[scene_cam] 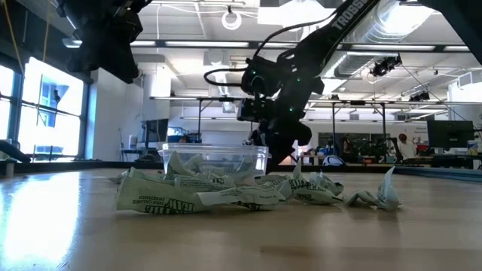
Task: Pick and place Stevia / Truvia into bins
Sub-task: Put the stevia packet into the transparent container
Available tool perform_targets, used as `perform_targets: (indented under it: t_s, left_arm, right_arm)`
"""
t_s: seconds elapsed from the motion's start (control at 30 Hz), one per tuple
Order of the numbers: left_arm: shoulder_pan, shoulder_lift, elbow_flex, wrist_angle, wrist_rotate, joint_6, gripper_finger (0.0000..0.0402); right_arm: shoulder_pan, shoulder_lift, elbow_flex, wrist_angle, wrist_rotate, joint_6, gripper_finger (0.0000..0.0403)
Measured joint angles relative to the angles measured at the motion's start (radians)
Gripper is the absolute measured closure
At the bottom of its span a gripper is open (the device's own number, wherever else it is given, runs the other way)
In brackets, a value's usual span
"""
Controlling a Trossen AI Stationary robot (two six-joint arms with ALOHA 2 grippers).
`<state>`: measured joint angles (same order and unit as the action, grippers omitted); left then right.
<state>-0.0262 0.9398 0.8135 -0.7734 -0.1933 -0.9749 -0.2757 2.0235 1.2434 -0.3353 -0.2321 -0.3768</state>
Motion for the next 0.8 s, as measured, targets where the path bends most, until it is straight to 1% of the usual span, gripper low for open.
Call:
perform_targets:
  t_s: [0.1,0.3,0.33,0.47,0.57,0.67,0.8]
  left_arm:
    - [0.0,0.0,0.0,-0.001,0.0,0.0,0.0293]
    - [0.0,0.0,0.0,-0.001,0.0,0.0,0.0293]
    - [0.0,0.0,0.0,-0.001,0.001,0.0,0.0293]
    - [0.0,0.0,0.0,-0.001,0.007,0.0,0.0293]
    - [0.0,0.0,0.0,0.0,0.008,0.003,0.0293]
    - [0.0,0.0,0.0,0.0,0.008,0.006,0.0293]
    - [0.0,0.0,-0.006,0.014,0.013,0.008,0.0293]
  right_arm:
    - [-0.009,0.001,0.0,0.008,0.001,0.04,0.0265]
    - [-0.014,0.003,-0.001,0.072,0.027,0.123,0.0381]
    - [-0.014,0.004,0.001,0.074,0.029,0.139,0.0391]
    - [-0.014,0.004,0.052,-0.011,0.032,0.192,0.0388]
    - [-0.011,-0.012,0.11,-0.112,0.031,0.185,0.0398]
    - [0.003,-0.045,0.182,-0.189,0.026,0.173,0.0397]
    - [0.043,-0.073,0.282,-0.292,-0.036,0.171,0.04]
